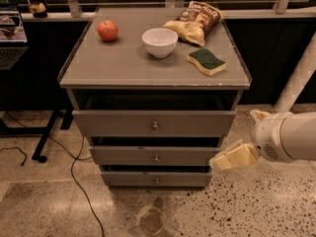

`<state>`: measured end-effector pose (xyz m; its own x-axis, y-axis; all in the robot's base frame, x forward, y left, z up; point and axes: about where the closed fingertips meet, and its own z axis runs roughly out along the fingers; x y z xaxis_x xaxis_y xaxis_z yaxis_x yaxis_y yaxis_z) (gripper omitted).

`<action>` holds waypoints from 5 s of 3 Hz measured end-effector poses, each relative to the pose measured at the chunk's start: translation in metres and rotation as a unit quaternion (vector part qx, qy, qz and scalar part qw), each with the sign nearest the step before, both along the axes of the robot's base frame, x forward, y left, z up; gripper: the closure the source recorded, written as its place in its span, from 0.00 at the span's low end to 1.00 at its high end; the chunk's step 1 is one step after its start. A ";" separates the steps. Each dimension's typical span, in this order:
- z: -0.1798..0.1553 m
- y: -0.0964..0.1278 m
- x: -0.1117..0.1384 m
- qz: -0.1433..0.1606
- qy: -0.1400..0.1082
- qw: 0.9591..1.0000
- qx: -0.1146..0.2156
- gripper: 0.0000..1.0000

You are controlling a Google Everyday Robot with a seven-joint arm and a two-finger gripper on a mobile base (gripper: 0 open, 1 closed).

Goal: Open top drawer

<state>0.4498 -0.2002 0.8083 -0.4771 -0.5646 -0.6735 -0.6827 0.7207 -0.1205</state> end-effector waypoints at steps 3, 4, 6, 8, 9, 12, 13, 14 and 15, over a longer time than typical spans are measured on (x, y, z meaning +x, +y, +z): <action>-0.077 -0.003 0.056 -0.075 -0.015 0.993 0.089 0.00; -0.090 0.012 0.085 -0.054 -0.005 0.993 0.107 0.00; -0.091 0.014 0.088 -0.052 -0.004 0.993 0.110 0.42; -0.091 0.014 0.088 -0.052 -0.004 0.993 0.110 0.88; -0.097 0.015 0.100 -0.075 -0.024 0.989 0.128 1.00; -0.102 0.039 0.209 -0.104 -0.121 0.965 0.210 1.00; -0.101 0.040 0.210 -0.104 -0.121 0.964 0.210 1.00; -0.107 0.041 0.213 -0.115 -0.119 0.965 0.205 1.00; -0.107 0.034 0.228 -0.132 -0.136 0.964 0.189 1.00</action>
Offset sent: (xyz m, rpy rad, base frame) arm 0.0569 -0.0197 -0.0965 0.2190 -0.0329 -0.2294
